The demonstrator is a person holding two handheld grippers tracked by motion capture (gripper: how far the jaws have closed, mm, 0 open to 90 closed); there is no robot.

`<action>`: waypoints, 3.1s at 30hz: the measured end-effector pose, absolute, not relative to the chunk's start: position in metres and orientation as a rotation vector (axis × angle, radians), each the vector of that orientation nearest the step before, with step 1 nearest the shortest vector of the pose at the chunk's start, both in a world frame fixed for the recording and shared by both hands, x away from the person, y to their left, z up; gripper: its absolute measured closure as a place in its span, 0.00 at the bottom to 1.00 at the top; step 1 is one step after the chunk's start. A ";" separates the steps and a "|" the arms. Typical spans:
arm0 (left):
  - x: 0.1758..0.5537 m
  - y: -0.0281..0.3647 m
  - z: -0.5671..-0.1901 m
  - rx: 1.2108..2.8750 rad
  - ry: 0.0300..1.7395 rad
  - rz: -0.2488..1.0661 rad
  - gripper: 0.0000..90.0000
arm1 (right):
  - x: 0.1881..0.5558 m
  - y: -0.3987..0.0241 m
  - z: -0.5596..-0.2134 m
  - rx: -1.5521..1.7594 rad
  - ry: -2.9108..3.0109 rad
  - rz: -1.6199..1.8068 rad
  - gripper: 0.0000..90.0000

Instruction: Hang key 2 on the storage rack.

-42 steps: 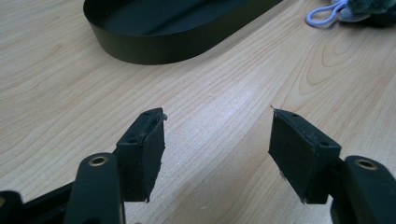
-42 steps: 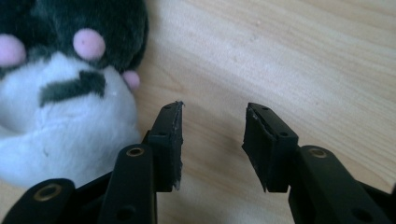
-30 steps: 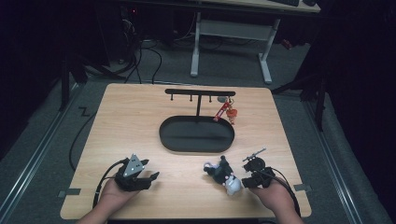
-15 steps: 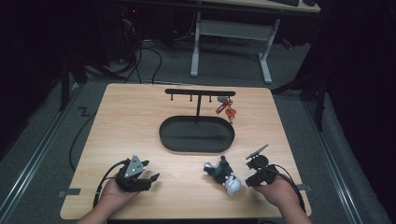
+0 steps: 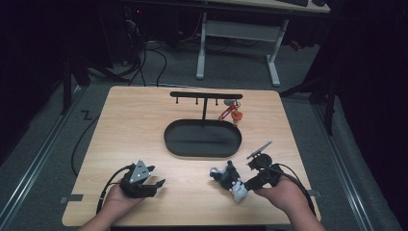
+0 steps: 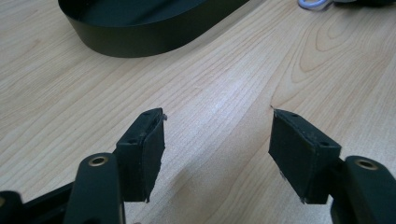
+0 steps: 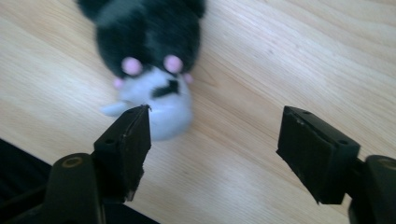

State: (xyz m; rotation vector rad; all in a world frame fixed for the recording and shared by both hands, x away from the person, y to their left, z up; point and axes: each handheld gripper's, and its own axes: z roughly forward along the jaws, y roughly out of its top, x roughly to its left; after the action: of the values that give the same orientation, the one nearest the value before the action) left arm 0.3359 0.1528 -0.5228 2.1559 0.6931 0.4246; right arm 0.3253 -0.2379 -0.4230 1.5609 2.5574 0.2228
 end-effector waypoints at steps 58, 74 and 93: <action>0.337 0.155 -0.523 2.160 0.701 0.409 0.39 | 0.340 -0.200 -0.473 1.481 2.696 0.125 0.52; 0.337 0.155 -0.523 2.161 0.697 0.404 0.39 | 0.350 -0.199 -0.435 1.508 2.692 0.168 0.52; 0.337 0.155 -0.523 2.160 0.698 0.404 0.39 | 0.367 -0.192 -0.400 1.508 2.691 0.186 0.52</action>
State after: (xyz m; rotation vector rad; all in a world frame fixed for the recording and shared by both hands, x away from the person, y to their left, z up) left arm 0.3372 0.1550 -0.5231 2.1604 0.6976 0.4039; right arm 0.3667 -0.1918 -0.4002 1.5084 2.6907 0.1862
